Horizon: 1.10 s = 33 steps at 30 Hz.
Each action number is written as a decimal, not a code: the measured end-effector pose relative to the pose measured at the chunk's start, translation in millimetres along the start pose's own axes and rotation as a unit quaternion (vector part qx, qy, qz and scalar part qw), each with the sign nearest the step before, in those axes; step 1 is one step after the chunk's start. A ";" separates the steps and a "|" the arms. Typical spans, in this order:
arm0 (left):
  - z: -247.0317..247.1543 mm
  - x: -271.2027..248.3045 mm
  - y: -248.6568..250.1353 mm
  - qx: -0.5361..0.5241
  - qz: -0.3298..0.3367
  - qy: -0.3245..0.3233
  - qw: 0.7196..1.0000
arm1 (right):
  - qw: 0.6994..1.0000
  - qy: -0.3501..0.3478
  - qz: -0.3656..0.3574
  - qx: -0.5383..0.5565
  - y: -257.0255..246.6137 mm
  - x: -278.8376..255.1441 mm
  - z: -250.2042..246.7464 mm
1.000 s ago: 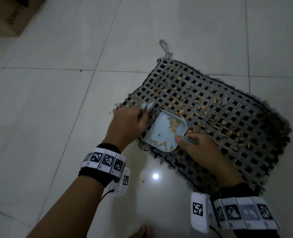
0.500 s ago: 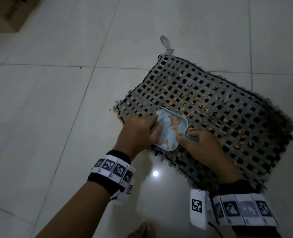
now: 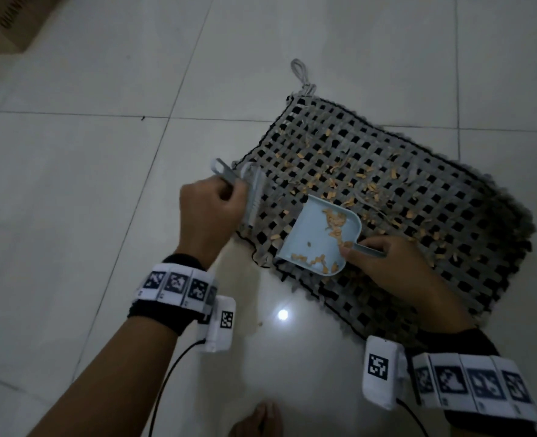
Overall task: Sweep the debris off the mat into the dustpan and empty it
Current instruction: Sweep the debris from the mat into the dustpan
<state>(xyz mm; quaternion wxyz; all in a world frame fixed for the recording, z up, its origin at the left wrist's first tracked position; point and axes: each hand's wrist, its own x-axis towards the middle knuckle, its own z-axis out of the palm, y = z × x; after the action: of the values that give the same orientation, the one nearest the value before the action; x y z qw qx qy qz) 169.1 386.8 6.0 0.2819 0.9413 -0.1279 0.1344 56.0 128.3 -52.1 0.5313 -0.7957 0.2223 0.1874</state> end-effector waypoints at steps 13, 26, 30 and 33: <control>31.3 -41.6 44.5 0.024 0.169 -0.142 0.975 | 1.000 -0.006 -0.006 -0.012 1.0 1.2 -2.5; 27.2 -37.0 32.3 0.040 0.107 -0.106 0.988 | 1.000 -0.012 -0.011 -0.014 -1.9 -2.7 -3.7; 27.4 -26.0 32.1 -0.027 0.068 -0.072 0.995 | 1.000 -0.012 -0.012 -0.019 -2.3 -2.6 -4.6; 11.4 -12.3 19.7 -0.003 0.052 -0.013 0.999 | 1.000 -0.014 -0.021 -0.014 -0.8 -3.1 -3.7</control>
<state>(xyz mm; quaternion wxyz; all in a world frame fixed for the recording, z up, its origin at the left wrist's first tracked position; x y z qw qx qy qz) 153.4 366.5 2.6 0.2754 0.9342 -0.1808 0.1366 54.1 125.6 -48.5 0.5272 -0.8047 0.1960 0.1901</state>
